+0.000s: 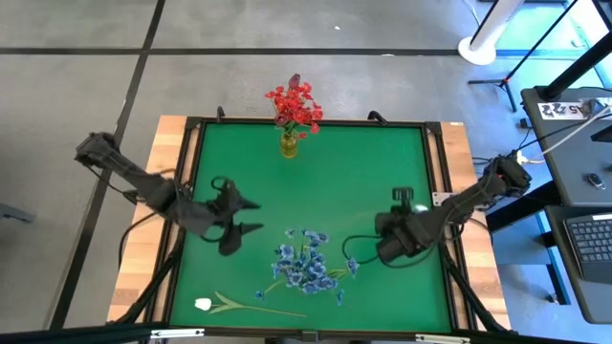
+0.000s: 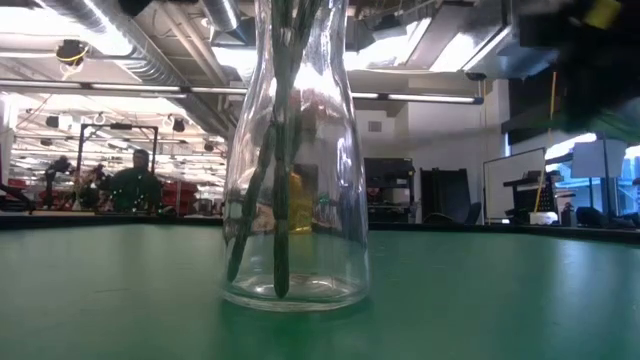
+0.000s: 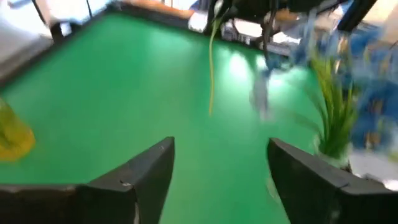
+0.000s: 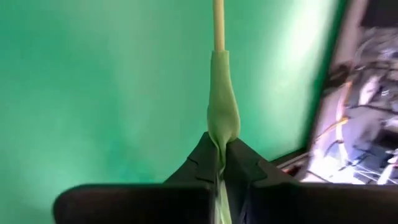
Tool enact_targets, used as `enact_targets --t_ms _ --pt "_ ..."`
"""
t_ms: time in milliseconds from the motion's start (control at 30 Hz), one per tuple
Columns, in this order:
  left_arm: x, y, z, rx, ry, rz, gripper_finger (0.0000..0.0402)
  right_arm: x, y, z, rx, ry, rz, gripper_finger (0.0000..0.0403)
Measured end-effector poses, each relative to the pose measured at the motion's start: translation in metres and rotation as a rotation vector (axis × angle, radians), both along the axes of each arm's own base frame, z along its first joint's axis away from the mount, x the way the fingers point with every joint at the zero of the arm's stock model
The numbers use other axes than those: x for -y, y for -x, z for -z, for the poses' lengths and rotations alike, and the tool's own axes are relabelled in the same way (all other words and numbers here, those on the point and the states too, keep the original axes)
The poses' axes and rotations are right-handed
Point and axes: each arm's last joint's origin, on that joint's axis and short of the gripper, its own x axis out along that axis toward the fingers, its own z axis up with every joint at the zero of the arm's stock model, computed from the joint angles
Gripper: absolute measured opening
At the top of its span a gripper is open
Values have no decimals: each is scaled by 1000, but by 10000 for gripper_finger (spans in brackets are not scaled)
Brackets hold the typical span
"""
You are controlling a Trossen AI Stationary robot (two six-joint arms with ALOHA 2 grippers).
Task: Sort flowers into vase by color
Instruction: Put the right white tulip into the transparent vase
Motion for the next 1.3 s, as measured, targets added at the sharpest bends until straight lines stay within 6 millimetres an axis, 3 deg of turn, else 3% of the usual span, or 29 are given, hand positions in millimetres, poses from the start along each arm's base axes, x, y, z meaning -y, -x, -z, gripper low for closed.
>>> enact_targets --t_ms 233,533,867,1300 --pt "-42 -21 -36 40 -21 39 250 25 -32 -54 125 121 -103 11" --pt "-109 -58 -43 41 83 84 250 57 -60 -103 263 228 -181 8" --pt "-154 -111 -46 32 140 123 250 68 -82 -114 345 261 -293 11" --pt "-165 -167 -48 35 162 190 250 67 -85 -116 363 270 -321 12"
